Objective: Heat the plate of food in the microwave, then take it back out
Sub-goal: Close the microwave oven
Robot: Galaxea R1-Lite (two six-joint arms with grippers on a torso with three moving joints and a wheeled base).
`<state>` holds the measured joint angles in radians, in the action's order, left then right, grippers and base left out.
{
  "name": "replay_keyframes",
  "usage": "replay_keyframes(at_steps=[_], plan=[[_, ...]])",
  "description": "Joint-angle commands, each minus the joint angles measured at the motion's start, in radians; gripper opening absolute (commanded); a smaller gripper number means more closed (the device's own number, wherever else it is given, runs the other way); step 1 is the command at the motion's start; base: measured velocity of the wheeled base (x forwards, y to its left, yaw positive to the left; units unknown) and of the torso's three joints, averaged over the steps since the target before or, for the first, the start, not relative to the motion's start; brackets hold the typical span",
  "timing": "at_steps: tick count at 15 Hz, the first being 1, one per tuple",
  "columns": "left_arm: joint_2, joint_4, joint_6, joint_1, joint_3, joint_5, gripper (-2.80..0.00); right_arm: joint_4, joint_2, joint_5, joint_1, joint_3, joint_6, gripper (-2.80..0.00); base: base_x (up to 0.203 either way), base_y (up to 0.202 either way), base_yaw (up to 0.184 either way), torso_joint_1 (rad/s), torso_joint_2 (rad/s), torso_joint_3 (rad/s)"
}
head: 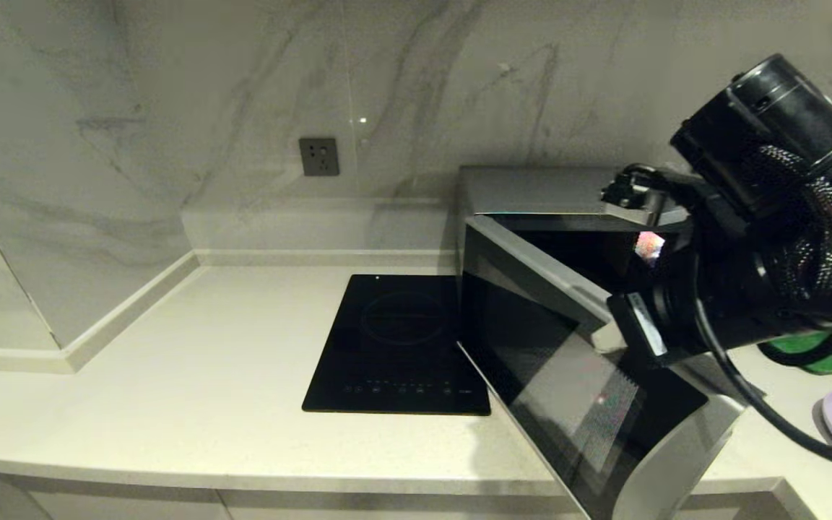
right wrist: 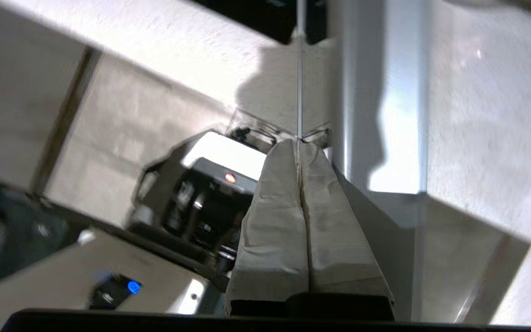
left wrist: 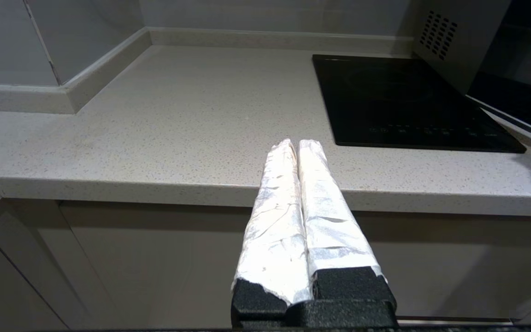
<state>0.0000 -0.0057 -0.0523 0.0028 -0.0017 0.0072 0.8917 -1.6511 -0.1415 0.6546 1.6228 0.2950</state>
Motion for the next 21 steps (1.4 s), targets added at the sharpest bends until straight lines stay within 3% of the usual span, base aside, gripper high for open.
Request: replay_keyframes(at_steps=[1, 4, 8, 11, 17, 21], plan=[[0.000, 0.000, 0.000, 0.000, 0.000, 0.000, -2.80, -0.003, 0.064, -0.011, -0.095, -0.047, 0.064, -2.80, 0.000, 0.000, 0.000, 0.000, 0.00, 0.000], [0.000, 0.000, -0.001, 0.000, 0.000, 0.000, -2.80, -0.102, 0.084, -0.101, -0.191, -0.143, 0.121, -2.80, 0.000, 0.000, 0.000, 0.000, 0.00, 0.000], [0.000, 0.000, -0.001, 0.000, 0.000, 0.000, -2.80, -0.224, 0.103, -0.127, -0.270, -0.268, 0.171, -2.80, 0.000, 0.000, 0.000, 0.000, 0.00, 0.000], [0.000, 0.000, -0.001, 0.000, 0.000, 0.002, -2.80, -0.369, 0.084, -0.237, -0.354, -0.326, 0.245, -2.80, 0.000, 0.000, 0.000, 0.000, 0.00, 0.000], [0.000, 0.000, 0.000, 0.000, 0.000, 0.000, -2.80, -0.568, 0.063, -0.251, -0.515, -0.386, 0.289, -2.80, 0.000, 0.000, 0.000, 0.000, 0.00, 0.000], [0.000, 0.000, 0.000, 0.000, 0.000, 0.000, -2.80, -0.810, -0.011, -0.244, -0.590, -0.443, 0.286, -2.80, 0.000, 0.000, 0.000, 0.000, 0.00, 0.000]])
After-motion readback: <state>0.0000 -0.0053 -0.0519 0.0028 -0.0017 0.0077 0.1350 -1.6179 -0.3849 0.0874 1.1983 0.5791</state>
